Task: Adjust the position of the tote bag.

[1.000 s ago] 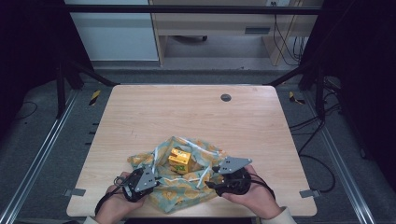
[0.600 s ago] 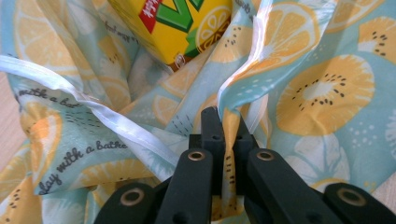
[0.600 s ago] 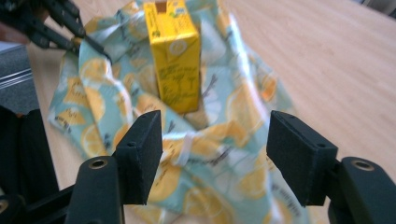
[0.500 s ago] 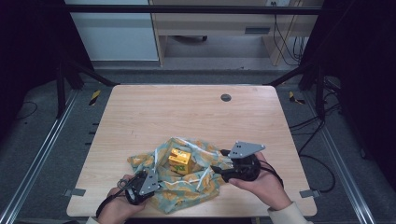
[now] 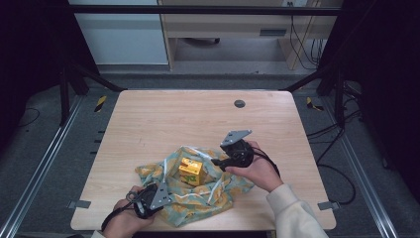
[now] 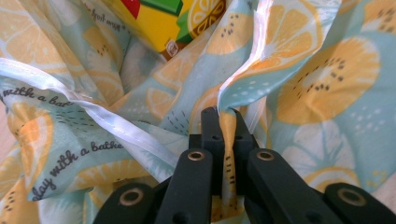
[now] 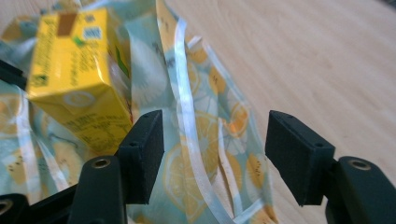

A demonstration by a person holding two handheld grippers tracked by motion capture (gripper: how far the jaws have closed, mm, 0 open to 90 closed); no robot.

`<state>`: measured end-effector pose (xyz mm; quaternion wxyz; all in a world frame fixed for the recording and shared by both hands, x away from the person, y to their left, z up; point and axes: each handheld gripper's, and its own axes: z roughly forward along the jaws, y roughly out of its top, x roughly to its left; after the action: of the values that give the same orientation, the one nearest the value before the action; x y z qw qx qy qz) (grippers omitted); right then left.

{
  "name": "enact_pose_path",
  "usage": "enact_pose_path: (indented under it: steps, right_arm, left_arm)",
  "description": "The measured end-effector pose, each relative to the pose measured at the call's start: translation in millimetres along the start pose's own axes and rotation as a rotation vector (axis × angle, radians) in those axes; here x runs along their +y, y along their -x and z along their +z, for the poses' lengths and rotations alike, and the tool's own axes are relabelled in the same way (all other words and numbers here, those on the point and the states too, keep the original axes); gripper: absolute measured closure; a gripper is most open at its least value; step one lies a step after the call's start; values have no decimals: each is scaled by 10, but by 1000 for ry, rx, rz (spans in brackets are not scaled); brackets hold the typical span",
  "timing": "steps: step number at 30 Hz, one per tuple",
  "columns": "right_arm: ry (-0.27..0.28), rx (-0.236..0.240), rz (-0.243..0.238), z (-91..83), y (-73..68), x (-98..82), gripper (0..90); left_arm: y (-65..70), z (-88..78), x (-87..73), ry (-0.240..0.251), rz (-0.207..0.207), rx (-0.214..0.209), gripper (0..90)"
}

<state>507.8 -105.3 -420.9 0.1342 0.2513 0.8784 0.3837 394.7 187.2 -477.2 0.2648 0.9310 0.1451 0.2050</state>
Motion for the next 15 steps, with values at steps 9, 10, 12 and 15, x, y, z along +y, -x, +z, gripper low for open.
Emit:
enact_pose_path:
  steps: [9,10,12,15]
  right_arm:
    - [-90,62,-5,198,-178,-233,329]
    - [-101,68,2,206,-201,-255,330]
    - [-129,65,-10,218,-242,-297,374]
    - [-152,62,-43,225,-282,-335,560]
  left_arm:
    - [-1,-25,-34,-4,-7,8,894]
    - [-2,-34,-39,-7,-5,7,894]
    - [-4,-58,-58,-6,-7,10,894]
    - [4,-89,-91,-4,-9,-4,891]
